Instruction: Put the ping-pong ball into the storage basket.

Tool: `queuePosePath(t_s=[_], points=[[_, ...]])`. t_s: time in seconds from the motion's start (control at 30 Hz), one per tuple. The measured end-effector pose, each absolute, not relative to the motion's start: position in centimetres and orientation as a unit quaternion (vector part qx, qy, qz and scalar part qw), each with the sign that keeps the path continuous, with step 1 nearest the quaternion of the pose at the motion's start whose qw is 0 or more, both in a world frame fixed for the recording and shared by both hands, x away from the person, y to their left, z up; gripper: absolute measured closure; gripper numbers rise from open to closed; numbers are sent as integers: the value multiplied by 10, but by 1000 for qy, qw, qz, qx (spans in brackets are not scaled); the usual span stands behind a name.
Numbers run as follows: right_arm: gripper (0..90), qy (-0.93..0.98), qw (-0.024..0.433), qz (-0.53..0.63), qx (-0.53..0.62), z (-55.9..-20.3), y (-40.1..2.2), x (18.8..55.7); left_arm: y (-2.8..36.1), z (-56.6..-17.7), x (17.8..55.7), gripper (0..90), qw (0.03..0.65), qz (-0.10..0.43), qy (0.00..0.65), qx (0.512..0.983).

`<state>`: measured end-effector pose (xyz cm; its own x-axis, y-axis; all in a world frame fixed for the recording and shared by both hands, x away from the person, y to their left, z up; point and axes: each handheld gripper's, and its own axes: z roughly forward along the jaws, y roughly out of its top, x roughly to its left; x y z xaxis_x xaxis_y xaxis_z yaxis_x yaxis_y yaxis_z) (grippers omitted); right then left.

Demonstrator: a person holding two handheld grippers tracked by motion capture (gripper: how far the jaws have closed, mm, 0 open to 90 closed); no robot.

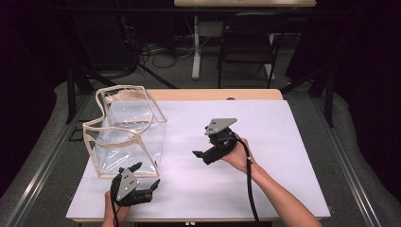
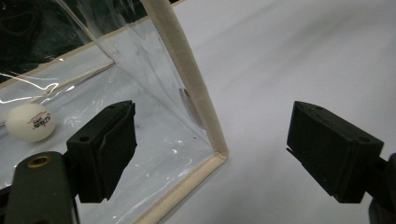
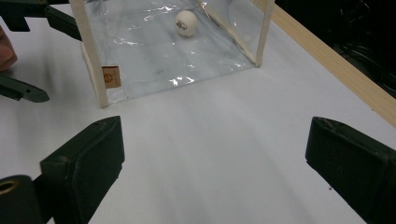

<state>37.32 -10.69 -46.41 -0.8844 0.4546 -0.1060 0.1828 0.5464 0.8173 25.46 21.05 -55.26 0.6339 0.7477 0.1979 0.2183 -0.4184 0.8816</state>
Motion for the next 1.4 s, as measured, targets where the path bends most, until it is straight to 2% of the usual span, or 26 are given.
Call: queuePosePath(t_s=[1.4], points=[[37,866,165,416,224,-503,-153,346,210,-553,255,158,442,299,307,788]])
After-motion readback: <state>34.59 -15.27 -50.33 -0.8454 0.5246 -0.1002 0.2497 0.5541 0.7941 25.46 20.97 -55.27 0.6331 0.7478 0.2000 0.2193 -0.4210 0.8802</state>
